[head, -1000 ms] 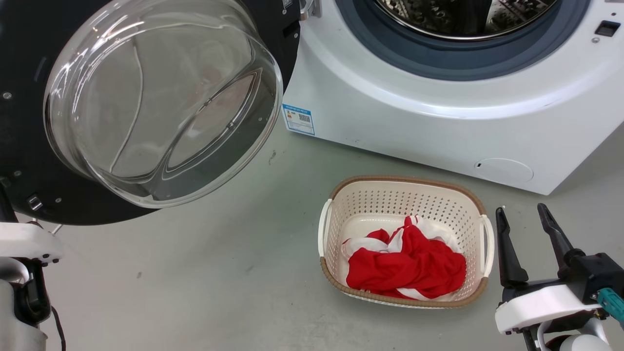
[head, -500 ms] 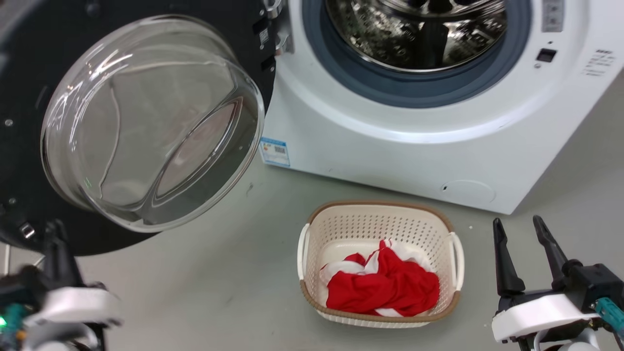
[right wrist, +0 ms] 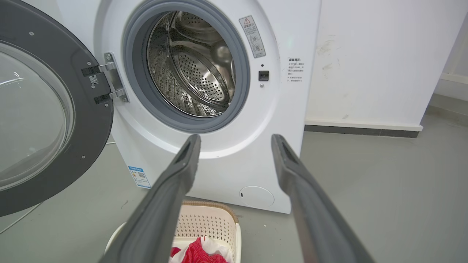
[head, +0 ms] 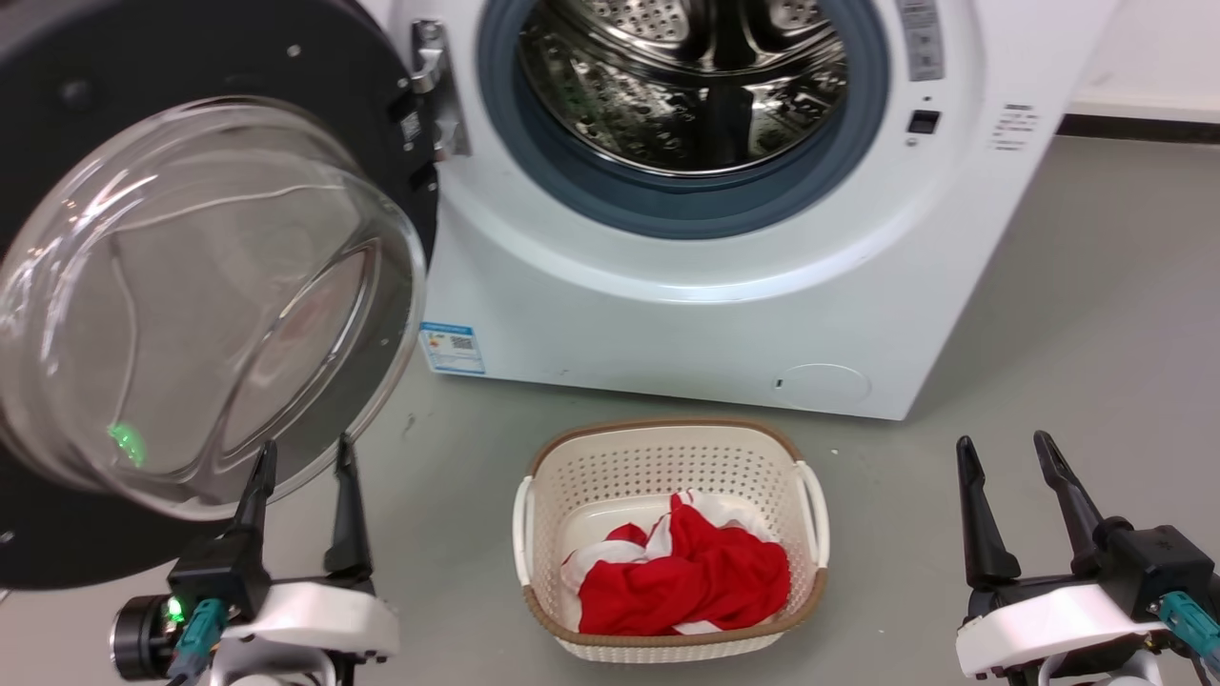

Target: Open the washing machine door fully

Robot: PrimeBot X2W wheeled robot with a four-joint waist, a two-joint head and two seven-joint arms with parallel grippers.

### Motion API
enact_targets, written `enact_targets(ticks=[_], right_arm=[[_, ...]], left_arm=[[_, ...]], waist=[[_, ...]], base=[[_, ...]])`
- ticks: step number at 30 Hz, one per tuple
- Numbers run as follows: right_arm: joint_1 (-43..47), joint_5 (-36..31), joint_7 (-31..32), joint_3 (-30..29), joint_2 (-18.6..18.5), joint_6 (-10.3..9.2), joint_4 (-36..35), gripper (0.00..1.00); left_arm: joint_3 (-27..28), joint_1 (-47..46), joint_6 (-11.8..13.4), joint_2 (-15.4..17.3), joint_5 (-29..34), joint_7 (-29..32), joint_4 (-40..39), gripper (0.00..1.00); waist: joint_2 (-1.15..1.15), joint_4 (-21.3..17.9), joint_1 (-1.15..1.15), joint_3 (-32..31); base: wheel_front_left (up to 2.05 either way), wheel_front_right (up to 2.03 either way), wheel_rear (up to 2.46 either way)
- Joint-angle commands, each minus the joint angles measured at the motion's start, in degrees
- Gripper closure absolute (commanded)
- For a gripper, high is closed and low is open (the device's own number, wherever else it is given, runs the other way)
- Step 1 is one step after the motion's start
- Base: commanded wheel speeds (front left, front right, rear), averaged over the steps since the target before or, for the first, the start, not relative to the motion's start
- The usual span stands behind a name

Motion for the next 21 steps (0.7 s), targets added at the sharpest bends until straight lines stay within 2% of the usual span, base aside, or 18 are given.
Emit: enact_targets(ticks=[1,12,21], right_arm=[[0.2,0.3,-0.3,0.1,0.1,-0.04,-0.1,0.00],[1.3,0.0,0.2,-0.4,0.1,-0.04,-1.4,0.00],[1.6,0.2,0.2,-0.1,0.1,-0.04,-1.1,0.00]], left_arm=[[0.0,-0.8,-0.2,-0.6,0.1,-0.1,0.1,0.00],[-0.7,-3.6,-1.2,-2.1,3.4,-0.1,0.6,0.00],[-0.3,-2.4,-0.9,-2.8,5.8,-0.1,0.6,0.00]], waist=[[0.00,-1.4,0.00,-0.5],[0.00,-7.0,0.00,-1.4],[0.00,-8.6,0.00,-1.3]], base=[[0.00,0.00,0.00],[0.00,0.00,0.00],[0.00,0.00,0.00]])
